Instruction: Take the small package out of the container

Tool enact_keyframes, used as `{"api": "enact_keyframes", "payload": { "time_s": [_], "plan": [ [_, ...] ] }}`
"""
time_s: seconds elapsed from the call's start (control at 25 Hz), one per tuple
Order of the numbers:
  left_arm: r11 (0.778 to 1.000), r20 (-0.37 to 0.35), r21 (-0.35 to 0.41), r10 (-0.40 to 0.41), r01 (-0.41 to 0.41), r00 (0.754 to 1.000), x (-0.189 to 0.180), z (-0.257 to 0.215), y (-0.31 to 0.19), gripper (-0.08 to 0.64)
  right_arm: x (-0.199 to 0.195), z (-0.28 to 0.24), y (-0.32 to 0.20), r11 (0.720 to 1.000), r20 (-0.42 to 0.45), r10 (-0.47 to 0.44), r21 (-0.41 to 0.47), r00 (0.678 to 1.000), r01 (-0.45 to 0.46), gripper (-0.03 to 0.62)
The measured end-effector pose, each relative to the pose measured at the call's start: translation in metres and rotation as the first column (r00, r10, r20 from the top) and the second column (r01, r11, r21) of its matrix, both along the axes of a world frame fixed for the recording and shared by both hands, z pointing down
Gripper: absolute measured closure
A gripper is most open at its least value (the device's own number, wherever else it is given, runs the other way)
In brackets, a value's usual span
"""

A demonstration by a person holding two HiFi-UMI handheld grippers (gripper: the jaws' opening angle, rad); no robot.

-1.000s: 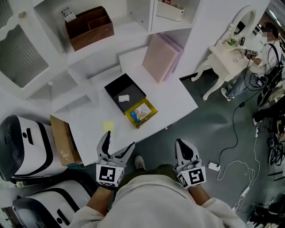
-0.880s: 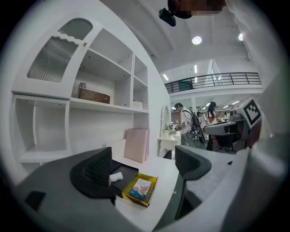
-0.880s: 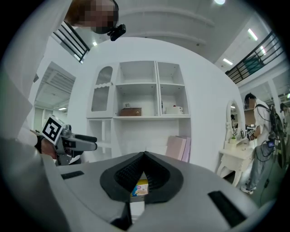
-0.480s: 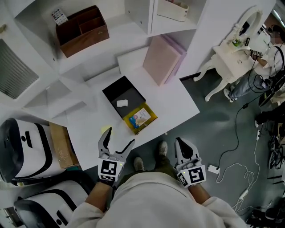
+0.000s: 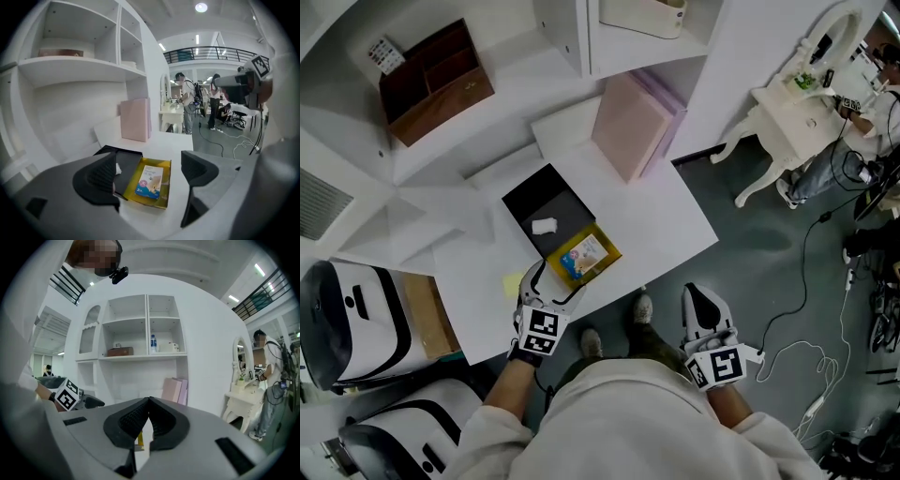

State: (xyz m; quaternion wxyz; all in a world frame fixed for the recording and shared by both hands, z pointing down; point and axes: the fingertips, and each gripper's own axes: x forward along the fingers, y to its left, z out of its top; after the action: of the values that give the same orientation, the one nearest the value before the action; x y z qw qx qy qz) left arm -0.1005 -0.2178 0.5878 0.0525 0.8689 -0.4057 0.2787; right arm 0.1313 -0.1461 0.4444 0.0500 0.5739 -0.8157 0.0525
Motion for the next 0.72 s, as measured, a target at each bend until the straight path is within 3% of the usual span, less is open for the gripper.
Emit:
{"api": "enact_keyframes", "payload": {
  "time_s": [0.16,0.32,0.72],
  "plan": [
    [0.994,0.13,-0.097,0.055,-0.043,0.99,0.009,0.054,-0.018,0.122,0.026,0.01,-0.003,0.999,-0.001,0.041,-0.026,0.999,-0.041,0.568],
    [0.98,0.233,-0.177,0.13,-0.09,0.964,0.02,0.1,-0.03,0.123,0.051,0.018,-0.003,0.995,-0.006,0.085,-0.05,0.996,-0.086,0.568],
    [0.939,0.355,-0.321,0.239,-0.123,0.904,0.034,0.171,-0.045,0.143,0.099,0.028,0.002,0.983,-0.022,0.165,-0.081,0.986,-0.166,0.568]
  ]
}}
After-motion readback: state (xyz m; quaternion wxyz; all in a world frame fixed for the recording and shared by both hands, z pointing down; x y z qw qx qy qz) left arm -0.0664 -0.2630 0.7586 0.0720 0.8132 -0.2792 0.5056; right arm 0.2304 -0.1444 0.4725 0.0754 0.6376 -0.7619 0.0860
